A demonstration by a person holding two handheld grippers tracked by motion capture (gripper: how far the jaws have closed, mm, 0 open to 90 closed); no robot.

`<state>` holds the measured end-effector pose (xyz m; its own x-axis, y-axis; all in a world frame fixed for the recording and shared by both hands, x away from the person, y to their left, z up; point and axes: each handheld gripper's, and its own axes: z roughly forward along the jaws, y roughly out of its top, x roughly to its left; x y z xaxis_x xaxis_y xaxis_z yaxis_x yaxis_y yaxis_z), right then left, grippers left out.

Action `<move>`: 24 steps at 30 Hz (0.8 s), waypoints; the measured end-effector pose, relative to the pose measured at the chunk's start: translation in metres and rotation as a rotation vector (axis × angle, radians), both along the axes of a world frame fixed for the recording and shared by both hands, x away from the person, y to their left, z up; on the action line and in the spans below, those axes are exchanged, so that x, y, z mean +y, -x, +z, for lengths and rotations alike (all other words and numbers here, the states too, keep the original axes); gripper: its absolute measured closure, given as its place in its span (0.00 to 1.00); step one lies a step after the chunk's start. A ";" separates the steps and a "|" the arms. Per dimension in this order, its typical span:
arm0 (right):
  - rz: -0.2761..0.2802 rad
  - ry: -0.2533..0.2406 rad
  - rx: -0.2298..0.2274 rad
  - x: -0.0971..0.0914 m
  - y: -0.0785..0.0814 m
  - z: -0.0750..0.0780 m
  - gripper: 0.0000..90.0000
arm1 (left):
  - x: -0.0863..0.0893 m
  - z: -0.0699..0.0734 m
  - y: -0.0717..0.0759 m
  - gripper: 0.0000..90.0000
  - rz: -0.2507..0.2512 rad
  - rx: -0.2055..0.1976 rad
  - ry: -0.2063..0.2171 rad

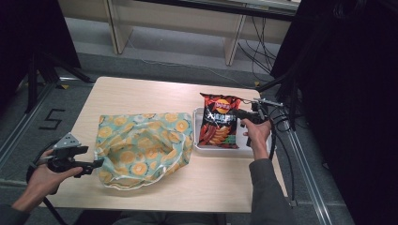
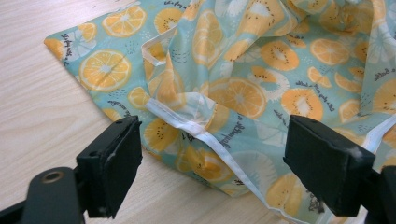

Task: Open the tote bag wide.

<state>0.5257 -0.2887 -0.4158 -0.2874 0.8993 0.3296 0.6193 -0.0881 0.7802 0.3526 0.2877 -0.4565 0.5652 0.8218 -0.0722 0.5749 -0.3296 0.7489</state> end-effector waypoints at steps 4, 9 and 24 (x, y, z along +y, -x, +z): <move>-0.001 0.001 0.002 -0.001 0.001 0.001 0.73 | 0.000 0.000 0.000 0.20 0.002 0.001 0.004; -0.015 0.005 -0.002 0.004 0.006 0.006 0.70 | 0.001 0.000 0.000 0.20 0.013 -0.021 0.014; 0.159 0.133 -0.095 0.035 0.047 0.022 0.57 | 0.000 0.001 0.001 0.20 0.004 -0.001 0.006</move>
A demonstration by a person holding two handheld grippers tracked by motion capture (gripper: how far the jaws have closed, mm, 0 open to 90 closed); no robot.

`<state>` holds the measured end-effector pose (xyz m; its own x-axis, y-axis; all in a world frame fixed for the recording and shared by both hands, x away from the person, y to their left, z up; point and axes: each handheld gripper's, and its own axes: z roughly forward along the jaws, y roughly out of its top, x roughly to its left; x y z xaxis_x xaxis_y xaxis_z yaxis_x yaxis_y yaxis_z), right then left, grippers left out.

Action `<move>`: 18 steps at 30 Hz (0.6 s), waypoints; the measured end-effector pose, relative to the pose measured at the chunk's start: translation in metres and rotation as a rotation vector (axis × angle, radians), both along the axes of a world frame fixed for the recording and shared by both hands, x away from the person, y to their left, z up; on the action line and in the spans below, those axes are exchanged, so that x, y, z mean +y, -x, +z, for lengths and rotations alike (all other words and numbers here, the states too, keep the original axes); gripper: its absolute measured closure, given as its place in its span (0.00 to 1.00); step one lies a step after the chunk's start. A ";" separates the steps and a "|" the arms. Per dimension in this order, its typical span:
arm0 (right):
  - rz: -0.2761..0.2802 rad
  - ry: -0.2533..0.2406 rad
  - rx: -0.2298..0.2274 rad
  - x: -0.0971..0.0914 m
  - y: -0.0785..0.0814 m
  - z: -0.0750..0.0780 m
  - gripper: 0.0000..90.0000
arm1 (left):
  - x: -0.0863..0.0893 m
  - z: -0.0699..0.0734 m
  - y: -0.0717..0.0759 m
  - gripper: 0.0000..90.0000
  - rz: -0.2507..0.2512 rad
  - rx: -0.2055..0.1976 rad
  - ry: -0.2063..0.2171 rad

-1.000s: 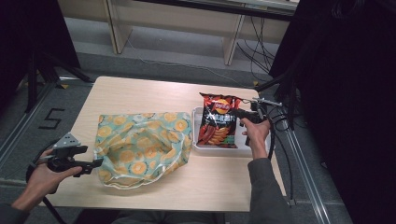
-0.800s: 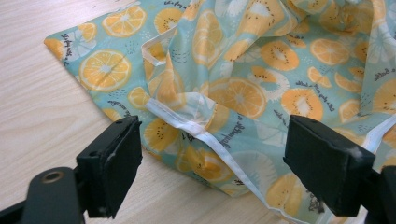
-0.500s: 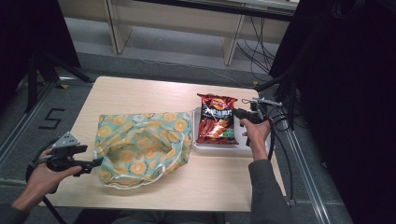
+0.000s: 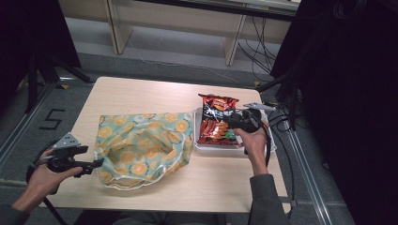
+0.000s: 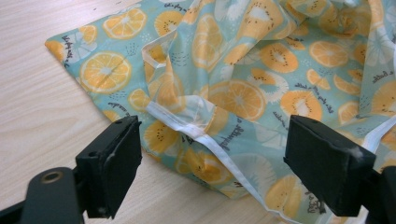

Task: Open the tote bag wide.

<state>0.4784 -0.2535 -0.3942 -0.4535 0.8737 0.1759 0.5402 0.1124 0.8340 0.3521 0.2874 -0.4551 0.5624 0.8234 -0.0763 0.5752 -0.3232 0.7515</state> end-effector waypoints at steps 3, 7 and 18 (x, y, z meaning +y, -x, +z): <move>0.012 -0.017 -0.014 0.004 0.004 0.003 0.57 | -0.001 0.000 0.000 0.20 0.003 -0.017 0.008; 0.032 -0.044 0.013 0.015 0.012 0.005 0.55 | -0.001 0.001 0.001 0.20 0.001 -0.012 0.004; 0.103 -0.020 -0.009 0.032 0.016 0.000 0.53 | 0.000 0.003 0.001 0.20 -0.009 -0.014 0.002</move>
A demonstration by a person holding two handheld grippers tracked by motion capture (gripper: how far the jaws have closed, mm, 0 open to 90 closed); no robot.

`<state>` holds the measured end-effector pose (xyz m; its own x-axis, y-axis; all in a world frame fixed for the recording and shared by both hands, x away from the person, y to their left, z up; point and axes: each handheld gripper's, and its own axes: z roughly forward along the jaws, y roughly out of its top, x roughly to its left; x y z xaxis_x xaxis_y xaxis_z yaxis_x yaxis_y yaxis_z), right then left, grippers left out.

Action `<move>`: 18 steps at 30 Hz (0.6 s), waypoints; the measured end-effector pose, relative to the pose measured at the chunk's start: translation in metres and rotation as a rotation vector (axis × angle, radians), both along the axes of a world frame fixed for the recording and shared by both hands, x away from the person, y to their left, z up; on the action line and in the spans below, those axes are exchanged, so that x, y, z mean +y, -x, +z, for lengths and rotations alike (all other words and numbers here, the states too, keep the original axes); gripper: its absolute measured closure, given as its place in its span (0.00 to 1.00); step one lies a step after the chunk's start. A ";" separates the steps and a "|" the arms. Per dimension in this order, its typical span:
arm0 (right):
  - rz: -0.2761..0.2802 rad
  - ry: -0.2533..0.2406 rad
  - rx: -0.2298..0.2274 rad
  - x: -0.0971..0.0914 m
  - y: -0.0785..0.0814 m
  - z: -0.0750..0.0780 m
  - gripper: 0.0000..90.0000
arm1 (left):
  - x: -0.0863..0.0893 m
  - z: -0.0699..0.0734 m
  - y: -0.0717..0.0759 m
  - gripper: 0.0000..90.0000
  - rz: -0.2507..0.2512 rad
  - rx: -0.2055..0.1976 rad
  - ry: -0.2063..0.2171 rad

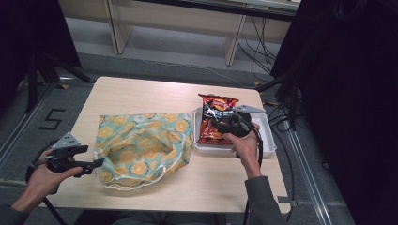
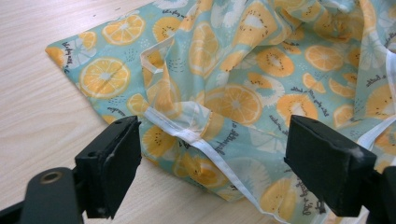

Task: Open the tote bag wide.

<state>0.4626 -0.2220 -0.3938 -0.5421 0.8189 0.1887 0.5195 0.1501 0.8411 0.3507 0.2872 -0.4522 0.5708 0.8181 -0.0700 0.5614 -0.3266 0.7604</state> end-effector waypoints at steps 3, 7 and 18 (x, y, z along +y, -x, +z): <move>0.000 -0.023 0.025 0.003 0.003 -0.001 0.51 | 0.000 0.000 0.000 0.19 0.006 -0.003 0.005; 0.007 -0.022 0.017 0.005 0.004 -0.002 0.49 | 0.000 0.000 0.000 0.19 0.004 -0.002 0.005; 0.065 -0.006 0.013 0.019 0.012 -0.006 0.46 | -0.001 0.000 0.001 0.19 0.001 -0.010 0.000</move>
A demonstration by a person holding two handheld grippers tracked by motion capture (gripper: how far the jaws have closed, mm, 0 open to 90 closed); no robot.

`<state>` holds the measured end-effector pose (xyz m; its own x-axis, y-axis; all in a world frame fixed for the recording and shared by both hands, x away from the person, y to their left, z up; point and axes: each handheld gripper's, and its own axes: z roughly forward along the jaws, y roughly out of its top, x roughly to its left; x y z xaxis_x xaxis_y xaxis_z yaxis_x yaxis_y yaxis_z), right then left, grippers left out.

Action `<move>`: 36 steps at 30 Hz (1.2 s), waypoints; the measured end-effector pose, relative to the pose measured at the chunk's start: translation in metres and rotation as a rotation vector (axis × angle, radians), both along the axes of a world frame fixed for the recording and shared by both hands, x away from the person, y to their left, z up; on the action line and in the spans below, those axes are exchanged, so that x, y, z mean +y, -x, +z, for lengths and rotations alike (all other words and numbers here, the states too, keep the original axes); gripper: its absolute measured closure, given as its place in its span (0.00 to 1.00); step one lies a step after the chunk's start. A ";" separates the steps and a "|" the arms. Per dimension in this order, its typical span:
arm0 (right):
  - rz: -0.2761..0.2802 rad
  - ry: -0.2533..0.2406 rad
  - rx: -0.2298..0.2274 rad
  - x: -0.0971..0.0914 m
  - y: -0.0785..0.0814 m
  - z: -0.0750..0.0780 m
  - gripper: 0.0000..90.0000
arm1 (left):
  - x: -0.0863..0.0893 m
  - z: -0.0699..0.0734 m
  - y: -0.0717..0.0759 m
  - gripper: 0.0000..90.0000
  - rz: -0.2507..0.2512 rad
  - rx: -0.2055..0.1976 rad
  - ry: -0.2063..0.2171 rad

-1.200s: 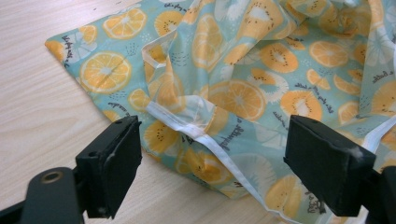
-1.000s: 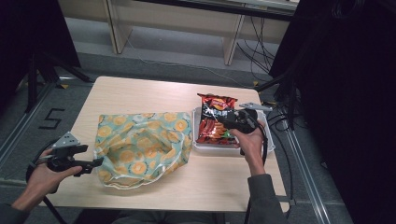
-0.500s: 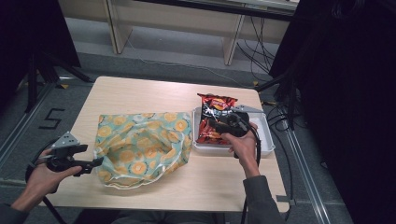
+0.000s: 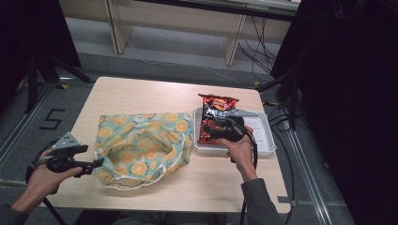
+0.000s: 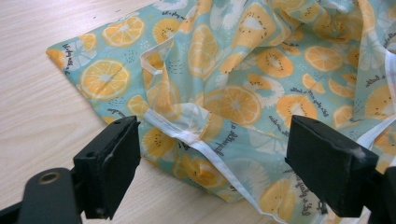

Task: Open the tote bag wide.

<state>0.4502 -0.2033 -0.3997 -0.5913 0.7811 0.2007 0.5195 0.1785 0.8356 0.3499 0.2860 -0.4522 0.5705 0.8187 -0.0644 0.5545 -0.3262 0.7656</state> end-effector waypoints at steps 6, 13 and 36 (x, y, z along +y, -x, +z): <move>0.036 0.015 -0.013 0.008 0.006 -0.004 0.45 | -0.001 -0.001 0.000 0.19 -0.002 -0.004 0.005; 0.050 0.035 -0.001 0.010 0.014 -0.008 0.41 | 0.000 0.001 0.000 0.19 -0.001 -0.003 0.003; 0.116 0.106 0.011 0.014 0.051 -0.030 0.39 | -0.001 0.001 0.001 0.19 0.006 -0.005 0.012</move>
<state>0.3990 -0.1890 -0.4300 -0.6771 0.7247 0.1278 0.4994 0.3250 0.8031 0.3485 0.2847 -0.4511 0.5656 0.8216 -0.0711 0.5525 -0.3135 0.7723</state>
